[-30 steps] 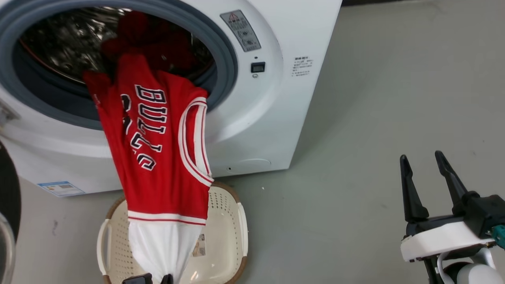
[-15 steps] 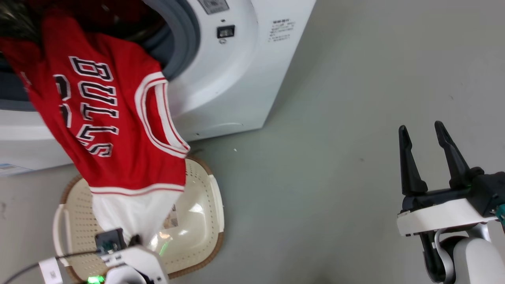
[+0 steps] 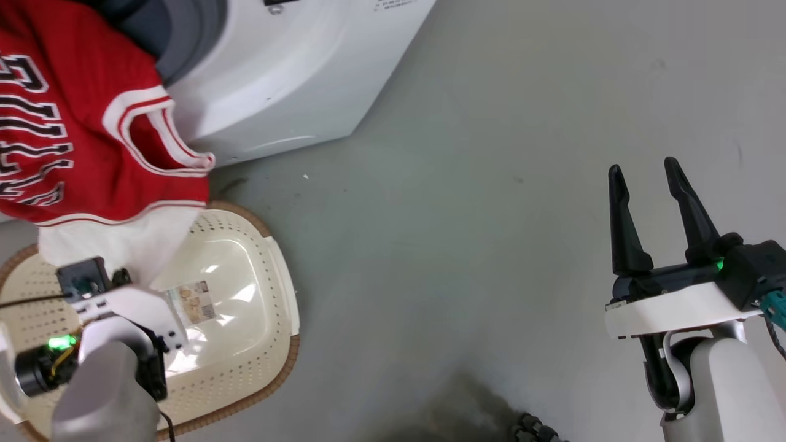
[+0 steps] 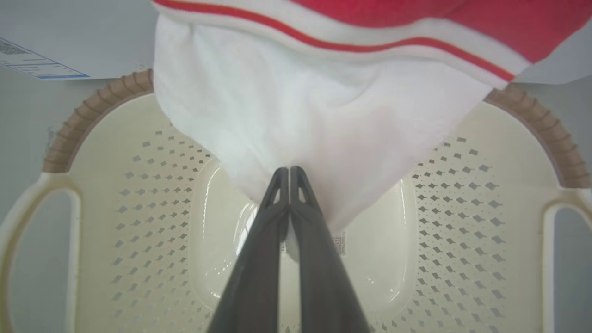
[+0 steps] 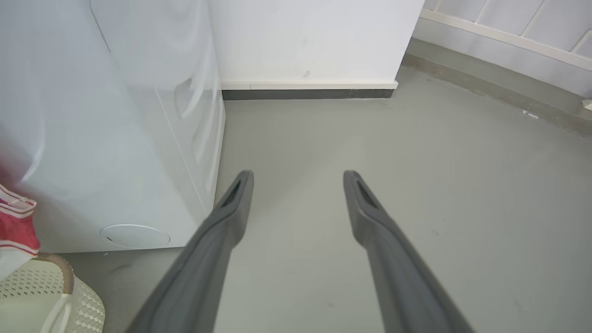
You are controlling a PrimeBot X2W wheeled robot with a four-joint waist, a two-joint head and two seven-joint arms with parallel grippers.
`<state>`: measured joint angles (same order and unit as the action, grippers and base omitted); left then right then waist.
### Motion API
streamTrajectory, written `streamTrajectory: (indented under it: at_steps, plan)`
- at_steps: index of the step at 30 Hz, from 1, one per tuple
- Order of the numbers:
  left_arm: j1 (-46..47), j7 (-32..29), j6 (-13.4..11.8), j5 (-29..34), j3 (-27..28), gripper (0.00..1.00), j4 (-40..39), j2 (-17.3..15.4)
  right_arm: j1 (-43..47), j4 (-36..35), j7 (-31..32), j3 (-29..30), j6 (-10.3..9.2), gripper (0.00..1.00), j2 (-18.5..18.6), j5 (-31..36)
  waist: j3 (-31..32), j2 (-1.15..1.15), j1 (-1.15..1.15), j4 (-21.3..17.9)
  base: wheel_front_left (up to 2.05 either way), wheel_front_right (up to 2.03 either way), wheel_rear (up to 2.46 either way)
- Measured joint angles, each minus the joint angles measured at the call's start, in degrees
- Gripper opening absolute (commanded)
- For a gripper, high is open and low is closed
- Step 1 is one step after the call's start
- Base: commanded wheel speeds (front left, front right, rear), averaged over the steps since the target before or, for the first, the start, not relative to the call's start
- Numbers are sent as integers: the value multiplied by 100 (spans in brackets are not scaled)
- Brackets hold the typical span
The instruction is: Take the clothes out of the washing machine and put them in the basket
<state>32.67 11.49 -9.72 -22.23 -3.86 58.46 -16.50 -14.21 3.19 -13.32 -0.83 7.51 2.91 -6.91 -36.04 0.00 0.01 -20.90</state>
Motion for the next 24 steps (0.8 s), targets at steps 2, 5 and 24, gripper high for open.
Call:
streamTrajectory:
  at_steps: [2,5,24]
  plan:
    - [187,32,10,3,15,0,118,-82,-37,58,-30,-14,0,100,0,-2,-105,0,0,-65,0,0,0]
    - [387,42,13,-9,19,0,307,-188,-108,158,-80,-62,0,100,-1,-19,-206,0,0,-142,0,0,0]
    - [-154,342,400,-245,70,100,783,238,213,381,-120,54,1,100,-2,202,912,0,-1,30,0,0,0]
